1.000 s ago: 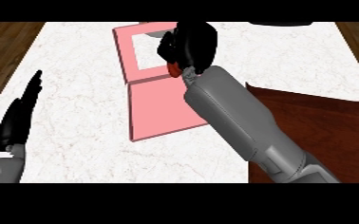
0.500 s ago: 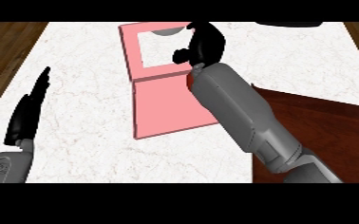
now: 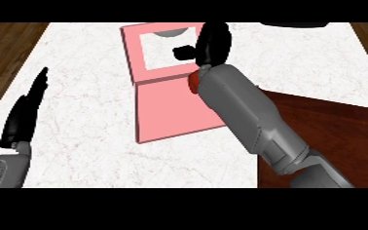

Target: Pick the bell pepper from the tray and place it in the cardboard box

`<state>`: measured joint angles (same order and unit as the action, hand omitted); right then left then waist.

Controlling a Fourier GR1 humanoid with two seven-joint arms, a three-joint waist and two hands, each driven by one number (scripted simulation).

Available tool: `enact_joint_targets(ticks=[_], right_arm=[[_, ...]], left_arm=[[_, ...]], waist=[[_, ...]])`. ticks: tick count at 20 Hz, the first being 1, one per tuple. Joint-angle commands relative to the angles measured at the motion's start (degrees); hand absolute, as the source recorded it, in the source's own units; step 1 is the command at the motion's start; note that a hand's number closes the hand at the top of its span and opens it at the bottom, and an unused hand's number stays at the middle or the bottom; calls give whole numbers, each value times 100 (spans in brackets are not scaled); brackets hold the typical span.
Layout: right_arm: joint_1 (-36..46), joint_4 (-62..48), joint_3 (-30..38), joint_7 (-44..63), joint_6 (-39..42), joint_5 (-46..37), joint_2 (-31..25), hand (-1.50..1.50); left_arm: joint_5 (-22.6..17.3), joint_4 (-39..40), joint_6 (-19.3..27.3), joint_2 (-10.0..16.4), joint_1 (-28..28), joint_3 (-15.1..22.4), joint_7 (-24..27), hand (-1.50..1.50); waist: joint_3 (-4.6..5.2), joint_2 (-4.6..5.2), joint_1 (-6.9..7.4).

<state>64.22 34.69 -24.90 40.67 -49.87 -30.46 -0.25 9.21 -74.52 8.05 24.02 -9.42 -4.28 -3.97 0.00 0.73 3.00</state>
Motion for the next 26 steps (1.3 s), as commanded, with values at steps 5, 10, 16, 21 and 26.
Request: enact_joint_targets(ticks=[5,10,16,21,26], right_arm=[[-470,756,311,-351,-1363,20,23,-150],[-1645,2474,230,-318,-1164,-211,-257,-150],[-3023,4421,317,363,-520,-629,-1250,-150],[-4576,6408,151,824,-140,-1031,-1805,-150],[-6282,8279,58,668,215,-725,-2739,-150]], left_arm=[[175,-318,204,-155,375,55,-190,0],[-111,-166,-36,87,395,-335,-37,0],[98,-359,202,-68,663,-262,-122,0],[-58,-230,32,125,631,-520,37,0],[-55,-272,-55,163,567,-527,-77,0]], waist=[[-5,-95,-247],[-2,-148,-468],[-1,-172,-561],[8,-158,-577],[5,-139,-595]])
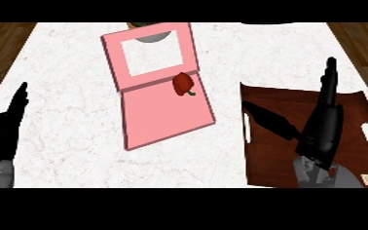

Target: Pick the bell pepper from the tray and place it in the cardboard box

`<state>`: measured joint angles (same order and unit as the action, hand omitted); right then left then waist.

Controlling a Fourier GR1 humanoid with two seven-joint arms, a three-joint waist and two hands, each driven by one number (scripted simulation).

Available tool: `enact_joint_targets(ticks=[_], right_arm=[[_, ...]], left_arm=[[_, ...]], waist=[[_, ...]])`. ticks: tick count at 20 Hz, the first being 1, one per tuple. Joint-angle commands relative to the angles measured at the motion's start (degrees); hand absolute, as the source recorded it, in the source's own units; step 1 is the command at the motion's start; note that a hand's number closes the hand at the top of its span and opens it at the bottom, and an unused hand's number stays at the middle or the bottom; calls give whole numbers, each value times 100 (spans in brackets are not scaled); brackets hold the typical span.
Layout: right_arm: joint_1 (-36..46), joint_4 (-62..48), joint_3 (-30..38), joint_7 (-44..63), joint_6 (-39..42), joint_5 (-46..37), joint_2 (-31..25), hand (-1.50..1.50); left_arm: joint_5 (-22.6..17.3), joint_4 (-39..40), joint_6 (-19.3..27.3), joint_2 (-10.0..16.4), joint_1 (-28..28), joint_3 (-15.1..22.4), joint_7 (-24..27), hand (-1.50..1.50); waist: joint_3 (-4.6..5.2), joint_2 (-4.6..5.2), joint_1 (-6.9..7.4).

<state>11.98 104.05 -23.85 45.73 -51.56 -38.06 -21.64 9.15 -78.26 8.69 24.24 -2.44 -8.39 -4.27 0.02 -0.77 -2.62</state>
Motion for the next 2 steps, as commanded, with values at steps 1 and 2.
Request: enact_joint_targets(ticks=[1,2], right_arm=[[-1440,1460,51,-47,270,224,-803,-150],[-1516,1688,258,-112,432,624,-1094,-150]], left_arm=[[18,-237,-54,-64,250,48,67,0],[158,-108,74,-176,-84,160,-80,0]], waist=[[-4,27,92],[-5,46,88]])
